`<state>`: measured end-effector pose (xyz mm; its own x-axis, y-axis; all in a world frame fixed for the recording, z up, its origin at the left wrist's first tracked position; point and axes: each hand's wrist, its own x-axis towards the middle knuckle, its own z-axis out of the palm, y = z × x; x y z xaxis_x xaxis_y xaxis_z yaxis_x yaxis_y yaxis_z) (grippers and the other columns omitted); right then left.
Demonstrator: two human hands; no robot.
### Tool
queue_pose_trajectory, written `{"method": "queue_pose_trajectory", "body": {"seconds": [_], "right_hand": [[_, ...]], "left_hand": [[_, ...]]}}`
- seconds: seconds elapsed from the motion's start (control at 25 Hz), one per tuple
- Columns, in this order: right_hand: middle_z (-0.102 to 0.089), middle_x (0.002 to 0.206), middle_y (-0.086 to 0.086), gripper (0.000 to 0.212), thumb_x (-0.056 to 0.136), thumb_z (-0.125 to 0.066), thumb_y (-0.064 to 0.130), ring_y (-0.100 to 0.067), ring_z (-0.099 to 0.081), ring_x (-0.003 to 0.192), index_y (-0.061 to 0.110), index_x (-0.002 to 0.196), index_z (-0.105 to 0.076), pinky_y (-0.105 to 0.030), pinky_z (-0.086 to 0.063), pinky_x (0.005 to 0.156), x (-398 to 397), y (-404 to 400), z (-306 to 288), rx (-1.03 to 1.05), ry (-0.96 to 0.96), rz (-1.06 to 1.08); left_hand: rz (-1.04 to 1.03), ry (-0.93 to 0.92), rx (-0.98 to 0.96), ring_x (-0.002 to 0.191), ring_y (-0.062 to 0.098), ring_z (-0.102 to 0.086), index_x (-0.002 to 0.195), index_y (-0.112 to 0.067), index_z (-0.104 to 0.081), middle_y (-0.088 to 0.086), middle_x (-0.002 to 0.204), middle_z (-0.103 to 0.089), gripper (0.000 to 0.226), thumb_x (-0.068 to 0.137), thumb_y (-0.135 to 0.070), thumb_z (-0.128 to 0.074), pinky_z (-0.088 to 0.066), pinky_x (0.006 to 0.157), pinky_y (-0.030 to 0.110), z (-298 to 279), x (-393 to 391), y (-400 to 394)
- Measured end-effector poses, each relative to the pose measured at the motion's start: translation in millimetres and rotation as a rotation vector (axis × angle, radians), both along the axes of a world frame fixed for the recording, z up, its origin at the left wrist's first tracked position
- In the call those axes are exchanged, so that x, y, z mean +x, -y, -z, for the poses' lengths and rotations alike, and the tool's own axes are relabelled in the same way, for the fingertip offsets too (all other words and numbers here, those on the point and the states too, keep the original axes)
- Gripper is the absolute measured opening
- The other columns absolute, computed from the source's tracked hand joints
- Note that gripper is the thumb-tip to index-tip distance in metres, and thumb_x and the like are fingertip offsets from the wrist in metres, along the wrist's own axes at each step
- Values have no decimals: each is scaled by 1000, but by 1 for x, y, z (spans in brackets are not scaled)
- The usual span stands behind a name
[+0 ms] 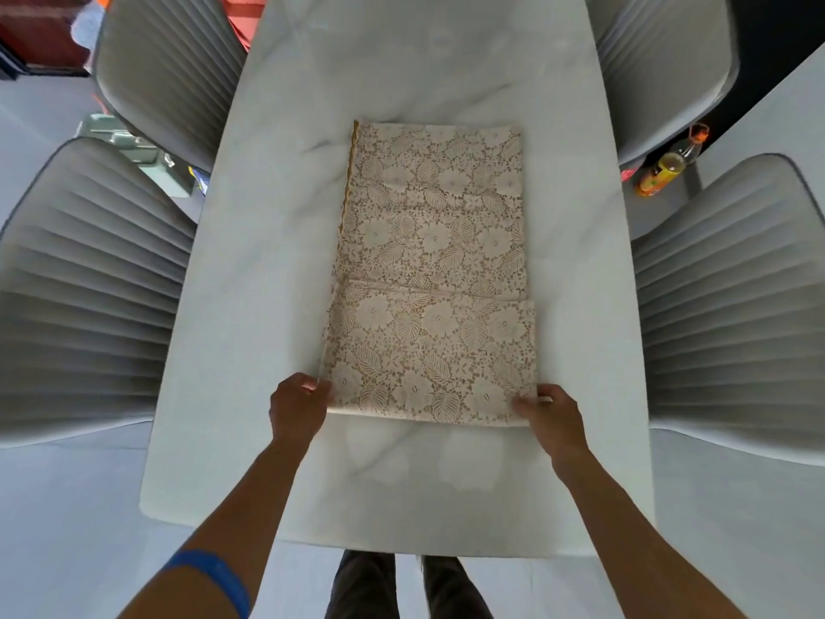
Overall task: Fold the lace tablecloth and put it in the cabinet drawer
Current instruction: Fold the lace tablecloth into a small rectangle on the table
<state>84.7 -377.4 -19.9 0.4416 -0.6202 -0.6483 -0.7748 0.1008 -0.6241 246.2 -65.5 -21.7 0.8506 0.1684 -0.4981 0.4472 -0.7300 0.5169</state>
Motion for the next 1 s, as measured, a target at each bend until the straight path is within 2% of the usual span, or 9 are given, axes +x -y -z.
{"method": "queue_pose_trajectory", "body": {"seconds": [0.24,0.44,0.6,0.72,0.8,0.88,0.92,1.0], "right_hand": [[-70,85,-3,7,90,-63,16,-23,-64,81,14,97,-63,-29,-41,68,-8,-2,6,-171,31,-126],[-68,87,-9,17,96,-54,18,-31,-62,84,4,99,-64,-37,-46,74,-11,-1,11,-279,10,-140],[-64,82,-6,18,98,-53,18,-32,-61,82,3,99,-63,-35,-43,71,-9,-1,10,-324,-2,-188],[-66,84,-7,19,97,-56,20,-30,-61,82,3,99,-65,-35,-44,73,-8,-4,8,-340,-3,-164],[-69,85,-7,18,95,-59,22,-28,-63,83,5,96,-67,-33,-43,72,-9,-4,7,-327,2,-119],[-68,83,-3,14,93,-62,23,-24,-63,84,9,92,-67,-31,-41,71,-11,-4,7,-315,15,-84],[-68,81,-1,13,92,-63,23,-23,-63,83,10,90,-66,-30,-41,71,-12,-3,8,-320,25,-76],[-68,79,0,13,92,-63,23,-22,-62,80,11,89,-66,-31,-41,70,-12,-3,10,-359,34,-84]], "left_hand": [[-28,63,-8,79,22,-63,76,-17,-65,-7,73,-64,15,82,-29,-72,-43,71,31,5,-21,-8],[92,68,11,72,19,-60,77,-19,-64,-2,75,-66,20,85,-36,-70,-39,69,28,6,-23,-12],[149,34,79,82,28,-65,81,-18,-62,-3,75,-62,23,87,-39,-67,-39,69,29,4,-24,-10],[235,127,178,96,33,-58,101,-17,-56,6,98,-61,23,85,-29,-68,-47,76,38,-5,-21,-1],[467,288,237,106,34,-53,118,-15,-55,10,119,-55,37,82,-14,-65,-46,85,46,-10,-2,16],[746,405,244,121,33,-48,128,-15,-52,8,135,-50,49,80,-8,-64,-42,93,48,-14,33,46],[869,413,263,129,32,-43,132,-16,-49,8,143,-45,54,81,-9,-64,-39,99,49,-15,52,63],[1013,317,343,137,32,-35,138,-23,-42,6,150,-36,61,82,-14,-64,-35,107,50,-11,80,87]]}}
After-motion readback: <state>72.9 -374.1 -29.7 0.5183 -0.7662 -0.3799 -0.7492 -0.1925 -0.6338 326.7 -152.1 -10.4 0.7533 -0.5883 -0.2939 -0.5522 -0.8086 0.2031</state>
